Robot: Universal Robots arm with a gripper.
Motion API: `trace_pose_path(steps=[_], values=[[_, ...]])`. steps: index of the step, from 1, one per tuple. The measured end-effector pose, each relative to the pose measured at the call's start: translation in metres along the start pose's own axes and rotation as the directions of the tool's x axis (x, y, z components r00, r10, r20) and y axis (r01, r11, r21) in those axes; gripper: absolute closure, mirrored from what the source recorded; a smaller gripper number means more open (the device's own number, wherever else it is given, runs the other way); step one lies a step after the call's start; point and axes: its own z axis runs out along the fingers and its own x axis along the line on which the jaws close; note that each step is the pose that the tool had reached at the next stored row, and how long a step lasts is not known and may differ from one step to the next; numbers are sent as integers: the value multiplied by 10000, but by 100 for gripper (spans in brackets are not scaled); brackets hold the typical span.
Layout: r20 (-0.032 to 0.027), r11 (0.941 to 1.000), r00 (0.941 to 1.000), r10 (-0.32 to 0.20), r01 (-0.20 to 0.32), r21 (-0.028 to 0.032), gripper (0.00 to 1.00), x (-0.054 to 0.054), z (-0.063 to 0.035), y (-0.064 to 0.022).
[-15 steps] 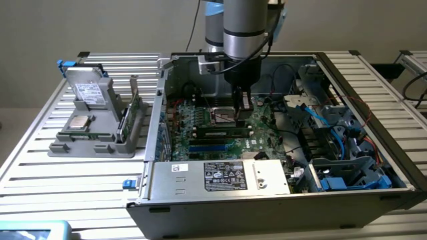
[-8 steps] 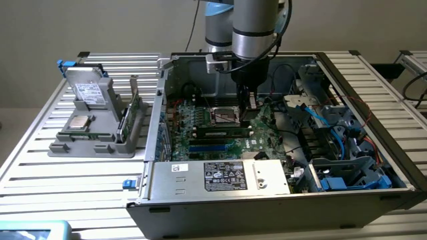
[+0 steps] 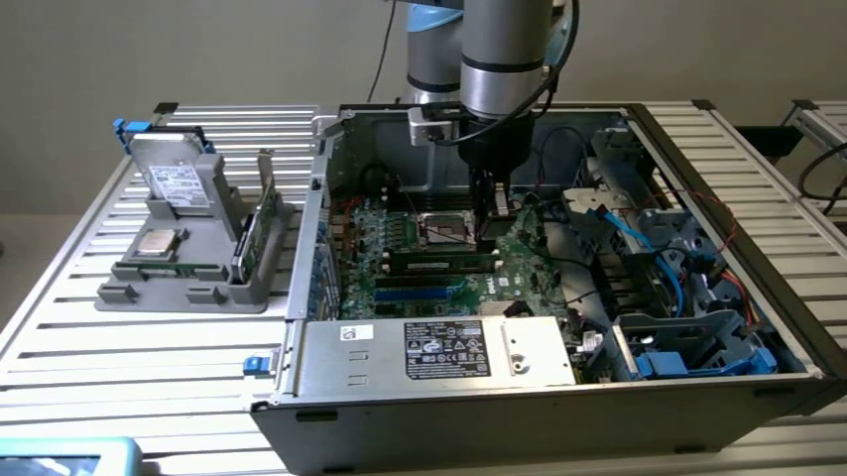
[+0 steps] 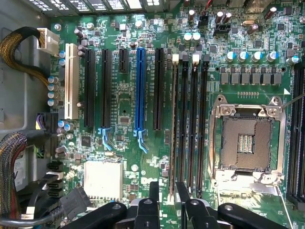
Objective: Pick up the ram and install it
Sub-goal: 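Insert the ram into the slot, then press down the ram until it locks into place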
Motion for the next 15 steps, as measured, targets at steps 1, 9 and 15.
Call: trace_pose_path(steps=[1, 9, 15], values=[[0, 10000, 10000, 0, 0, 0, 72, 0, 0, 0], [0, 10000, 10000, 0, 0, 0, 72, 0, 0, 0], [0, 10000, 10000, 0, 0, 0, 89, 0, 0, 0]])
